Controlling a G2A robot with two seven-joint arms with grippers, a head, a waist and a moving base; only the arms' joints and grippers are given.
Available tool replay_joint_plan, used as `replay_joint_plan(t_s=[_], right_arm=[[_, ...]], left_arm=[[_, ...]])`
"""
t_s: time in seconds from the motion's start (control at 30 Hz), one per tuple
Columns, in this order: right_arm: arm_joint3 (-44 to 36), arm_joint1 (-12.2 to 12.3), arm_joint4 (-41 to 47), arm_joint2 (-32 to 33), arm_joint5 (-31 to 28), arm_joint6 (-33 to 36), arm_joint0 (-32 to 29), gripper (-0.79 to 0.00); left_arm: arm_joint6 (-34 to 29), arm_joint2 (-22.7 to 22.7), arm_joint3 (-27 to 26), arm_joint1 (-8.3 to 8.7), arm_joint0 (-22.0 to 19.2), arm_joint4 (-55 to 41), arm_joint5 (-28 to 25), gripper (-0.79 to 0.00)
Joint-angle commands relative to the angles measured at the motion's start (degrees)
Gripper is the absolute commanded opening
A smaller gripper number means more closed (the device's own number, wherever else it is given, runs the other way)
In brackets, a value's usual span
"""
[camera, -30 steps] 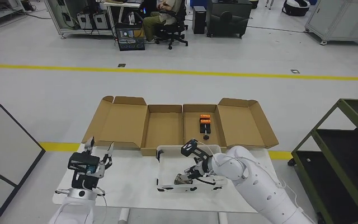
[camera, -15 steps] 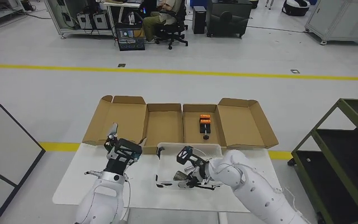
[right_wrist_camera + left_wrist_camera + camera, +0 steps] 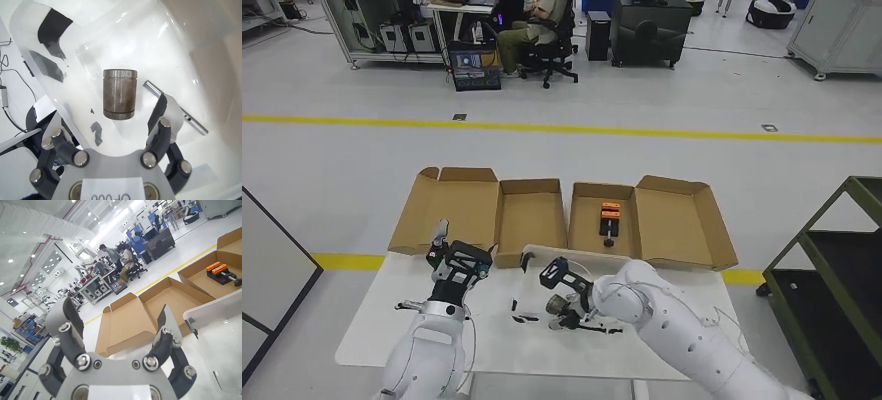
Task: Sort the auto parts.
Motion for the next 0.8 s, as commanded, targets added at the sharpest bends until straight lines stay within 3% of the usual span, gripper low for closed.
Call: replay_joint_plan(t_s=[0.0,0.53,0.63,0.77], right_arm=[[-2.17,0.57,0.41,1.39,-1.68,-0.08,-0.93,0.0],[-21.77,6.67,0.55,19.57,-8.91,-6.54,-16.12,0.0],[-20.57,6.82,1.89,20.86,-7.58,-5.93,-15.46,-0.028],[-14.69,5.77,3.41,17.99,-3.24,-3.22,-10.07,-0.065]], left_arm=[[0.0,0.0,0.0,0.0,0.0,0.0,0.0,0.0],[0.0,0.0,0.0,0.0,0.0,0.0,0.0,0.0],[0.0,0.0,0.0,0.0,0.0,0.0,0.0,0.0],[0.0,0.0,0.0,0.0,0.0,0.0,0.0,0.0]])
